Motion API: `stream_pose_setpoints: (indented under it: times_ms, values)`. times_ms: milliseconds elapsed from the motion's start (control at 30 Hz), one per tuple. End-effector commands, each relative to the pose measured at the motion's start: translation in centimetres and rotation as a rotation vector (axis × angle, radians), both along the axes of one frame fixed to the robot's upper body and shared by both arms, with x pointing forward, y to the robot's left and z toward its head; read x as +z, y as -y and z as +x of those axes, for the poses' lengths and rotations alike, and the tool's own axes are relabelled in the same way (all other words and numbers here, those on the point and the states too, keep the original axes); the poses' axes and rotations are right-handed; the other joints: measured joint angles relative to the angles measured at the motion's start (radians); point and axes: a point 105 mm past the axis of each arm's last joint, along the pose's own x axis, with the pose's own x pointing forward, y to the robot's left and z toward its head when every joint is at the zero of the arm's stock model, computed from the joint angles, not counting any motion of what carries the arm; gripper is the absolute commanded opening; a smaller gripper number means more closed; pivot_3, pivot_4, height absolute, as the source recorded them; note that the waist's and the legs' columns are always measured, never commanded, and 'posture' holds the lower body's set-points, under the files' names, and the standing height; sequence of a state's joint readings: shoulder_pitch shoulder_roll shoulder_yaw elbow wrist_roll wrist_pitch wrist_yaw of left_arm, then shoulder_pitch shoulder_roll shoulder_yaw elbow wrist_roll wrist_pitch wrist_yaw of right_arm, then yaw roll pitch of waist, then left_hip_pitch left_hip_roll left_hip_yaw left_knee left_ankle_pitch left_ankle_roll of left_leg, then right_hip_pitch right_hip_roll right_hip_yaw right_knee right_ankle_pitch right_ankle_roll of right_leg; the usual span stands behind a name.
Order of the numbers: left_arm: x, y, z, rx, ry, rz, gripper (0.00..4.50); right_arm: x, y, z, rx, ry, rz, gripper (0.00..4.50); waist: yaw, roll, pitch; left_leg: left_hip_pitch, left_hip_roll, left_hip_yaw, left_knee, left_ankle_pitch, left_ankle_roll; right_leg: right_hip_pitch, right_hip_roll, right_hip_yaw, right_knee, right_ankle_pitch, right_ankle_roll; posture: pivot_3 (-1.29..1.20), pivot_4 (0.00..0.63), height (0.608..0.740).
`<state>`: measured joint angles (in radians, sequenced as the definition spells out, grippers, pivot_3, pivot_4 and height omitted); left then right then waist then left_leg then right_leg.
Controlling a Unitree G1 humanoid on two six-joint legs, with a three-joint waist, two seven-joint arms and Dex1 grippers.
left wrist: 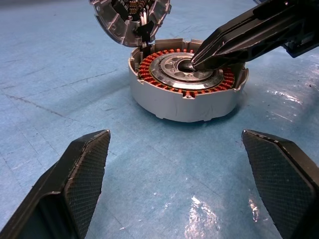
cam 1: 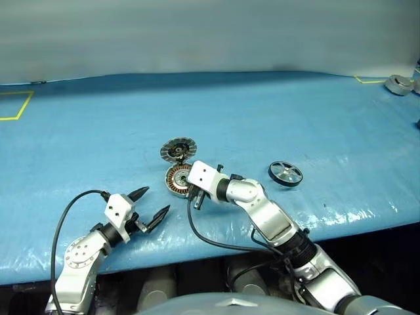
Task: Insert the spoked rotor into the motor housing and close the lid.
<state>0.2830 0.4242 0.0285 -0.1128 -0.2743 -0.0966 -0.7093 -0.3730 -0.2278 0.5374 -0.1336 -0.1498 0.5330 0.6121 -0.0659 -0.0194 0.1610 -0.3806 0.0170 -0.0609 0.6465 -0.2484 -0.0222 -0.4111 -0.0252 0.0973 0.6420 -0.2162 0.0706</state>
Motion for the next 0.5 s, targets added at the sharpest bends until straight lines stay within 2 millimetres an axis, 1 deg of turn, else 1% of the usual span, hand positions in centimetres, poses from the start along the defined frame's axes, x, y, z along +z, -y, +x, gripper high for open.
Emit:
stream_pose_setpoints:
  times_ms: [33,100,167,500]
  values:
    - [0.3,0.0,0.1,-0.005,0.026,0.007,4.50,0.7,0.3,0.2,-0.028,-0.004,0.019,0.05,0.000,0.000,0.000,-0.001,0.000,0.000,0.000,0.000,0.000,-0.001,0.000,0.000,0.000,0.000,0.000,0.00,0.150,0.740]
    - [0.3,0.0,0.1,-0.004,0.026,0.007,4.50,1.9,0.0,0.2,-0.020,0.020,0.047,0.05,0.000,0.000,0.001,-0.002,0.000,0.000,0.000,0.000,0.000,-0.002,0.000,0.000,0.000,0.000,0.000,0.00,0.150,0.740]
    - [0.3,0.0,0.2,-0.003,0.027,0.007,4.50,2.5,-0.1,0.2,-0.015,0.035,0.058,0.05,0.000,0.000,0.001,-0.004,0.000,0.000,0.000,0.000,0.000,-0.004,0.000,0.000,0.000,0.000,0.000,0.00,0.150,0.740]
    - [0.4,0.0,0.2,0.000,0.030,0.005,4.50,3.4,-0.7,0.5,-0.015,0.067,0.082,0.05,-0.002,0.000,0.002,-0.005,0.000,0.000,-0.001,0.000,0.000,-0.005,0.000,0.000,0.000,0.000,0.000,0.00,0.150,0.740]
